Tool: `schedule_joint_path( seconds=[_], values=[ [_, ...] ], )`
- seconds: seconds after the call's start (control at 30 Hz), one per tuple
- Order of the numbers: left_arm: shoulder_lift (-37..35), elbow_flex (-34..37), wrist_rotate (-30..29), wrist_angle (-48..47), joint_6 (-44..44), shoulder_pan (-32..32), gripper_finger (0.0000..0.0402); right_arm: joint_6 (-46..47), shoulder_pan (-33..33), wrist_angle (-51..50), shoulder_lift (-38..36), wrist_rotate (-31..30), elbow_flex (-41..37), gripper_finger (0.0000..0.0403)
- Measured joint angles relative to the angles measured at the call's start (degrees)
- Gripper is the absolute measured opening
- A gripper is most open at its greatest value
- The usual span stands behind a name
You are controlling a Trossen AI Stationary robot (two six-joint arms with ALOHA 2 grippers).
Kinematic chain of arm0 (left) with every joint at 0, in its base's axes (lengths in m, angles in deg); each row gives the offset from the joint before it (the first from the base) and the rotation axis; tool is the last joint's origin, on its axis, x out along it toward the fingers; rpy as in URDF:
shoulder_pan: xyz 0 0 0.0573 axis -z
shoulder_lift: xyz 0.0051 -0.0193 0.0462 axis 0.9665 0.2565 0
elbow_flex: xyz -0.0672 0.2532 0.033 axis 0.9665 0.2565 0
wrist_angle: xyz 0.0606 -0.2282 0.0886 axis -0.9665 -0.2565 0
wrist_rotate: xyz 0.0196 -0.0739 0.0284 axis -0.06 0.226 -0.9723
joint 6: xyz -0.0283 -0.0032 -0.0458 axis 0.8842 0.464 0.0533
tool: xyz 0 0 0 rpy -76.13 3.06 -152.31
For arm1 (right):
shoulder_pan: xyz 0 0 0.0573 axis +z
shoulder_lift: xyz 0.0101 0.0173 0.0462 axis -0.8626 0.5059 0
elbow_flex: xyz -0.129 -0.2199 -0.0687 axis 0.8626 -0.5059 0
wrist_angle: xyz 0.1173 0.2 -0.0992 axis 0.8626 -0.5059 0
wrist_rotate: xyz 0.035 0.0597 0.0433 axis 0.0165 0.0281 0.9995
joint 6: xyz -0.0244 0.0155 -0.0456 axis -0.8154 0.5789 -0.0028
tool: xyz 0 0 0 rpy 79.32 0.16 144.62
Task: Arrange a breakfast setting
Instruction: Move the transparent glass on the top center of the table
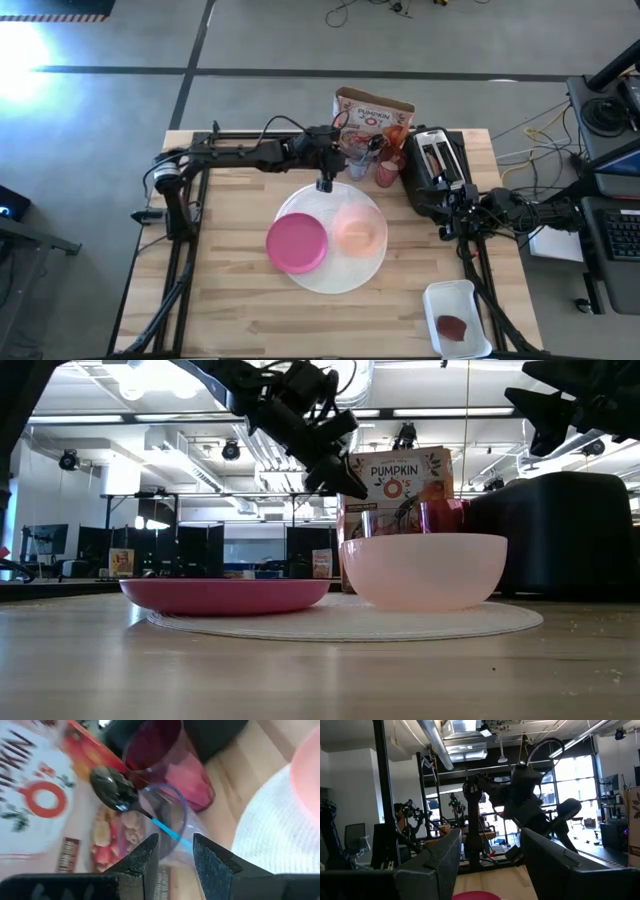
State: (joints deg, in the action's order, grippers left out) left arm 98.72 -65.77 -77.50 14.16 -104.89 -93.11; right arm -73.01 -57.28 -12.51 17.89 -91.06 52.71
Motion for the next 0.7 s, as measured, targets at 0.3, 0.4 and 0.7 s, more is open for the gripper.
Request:
schedule_joint_path(
  seconds=[0.3,0.4,0.7],
  values=[
    [4.39,-5.56,0.68,-1.62,-0.22,-0.36,0.0103,0.0,0.02,0.02,0.01,-0.02,0.02,0.0192],
    [4.74,-8.71,0.99,-4.73,0.12,-0.43,0.0103,0.0,0.02,-0.02,0.0,-0.02,0.01,0.0192],
    [6.93,-15.64,2.81,-17.2,3.06,-0.46,0.0103,0.0,0.02,0.0,-0.01,-0.01,0.02,0.0192]
  ],
)
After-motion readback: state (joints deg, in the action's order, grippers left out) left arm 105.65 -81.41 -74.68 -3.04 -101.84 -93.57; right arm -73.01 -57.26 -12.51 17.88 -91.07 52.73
